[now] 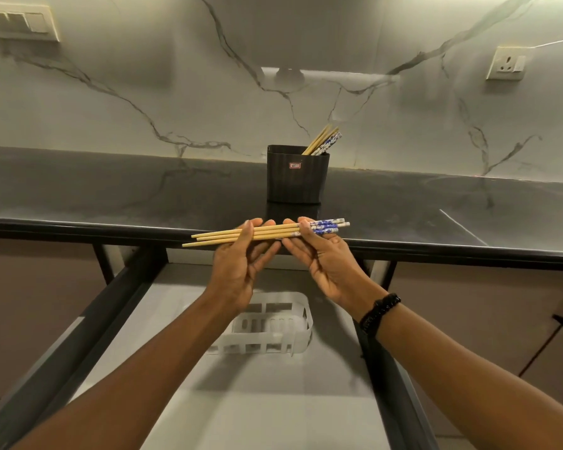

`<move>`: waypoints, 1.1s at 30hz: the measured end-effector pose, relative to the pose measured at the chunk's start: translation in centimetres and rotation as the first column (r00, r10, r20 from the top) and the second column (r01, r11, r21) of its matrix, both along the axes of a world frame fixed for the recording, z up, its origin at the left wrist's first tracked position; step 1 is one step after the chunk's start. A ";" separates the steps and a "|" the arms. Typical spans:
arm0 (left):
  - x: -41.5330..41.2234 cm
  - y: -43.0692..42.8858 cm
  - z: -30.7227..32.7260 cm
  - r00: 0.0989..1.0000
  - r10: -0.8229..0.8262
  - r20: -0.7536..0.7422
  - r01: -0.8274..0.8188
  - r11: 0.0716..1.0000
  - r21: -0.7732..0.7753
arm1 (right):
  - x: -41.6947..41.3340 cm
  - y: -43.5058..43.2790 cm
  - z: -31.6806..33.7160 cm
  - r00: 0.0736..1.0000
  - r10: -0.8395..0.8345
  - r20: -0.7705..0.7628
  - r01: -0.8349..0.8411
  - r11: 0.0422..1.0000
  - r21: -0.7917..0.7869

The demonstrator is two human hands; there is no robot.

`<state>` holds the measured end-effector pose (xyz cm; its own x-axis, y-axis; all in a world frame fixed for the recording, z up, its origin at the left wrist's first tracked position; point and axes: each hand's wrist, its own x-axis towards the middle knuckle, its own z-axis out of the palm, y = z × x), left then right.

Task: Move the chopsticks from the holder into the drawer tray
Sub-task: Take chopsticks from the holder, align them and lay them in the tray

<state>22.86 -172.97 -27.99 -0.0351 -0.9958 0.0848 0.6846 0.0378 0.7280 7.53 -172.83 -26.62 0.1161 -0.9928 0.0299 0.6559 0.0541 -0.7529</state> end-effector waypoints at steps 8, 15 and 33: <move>2.5 -0.4 1.0 0.993 -0.027 -0.115 0.033 0.998 0.052 | -1.8 0.1 0.9 0.997 0.079 -0.009 -0.079 0.988 -0.130; 2.9 -0.6 1.0 0.993 -0.061 -0.102 0.068 0.995 0.067 | -1.9 0.2 0.9 0.996 0.093 -0.017 -0.095 0.983 -0.154; 3.4 -0.8 0.3 0.998 -0.044 0.041 0.041 0.996 0.079 | -1.8 0.2 -0.4 0.875 -0.131 -0.466 0.011 0.968 -0.252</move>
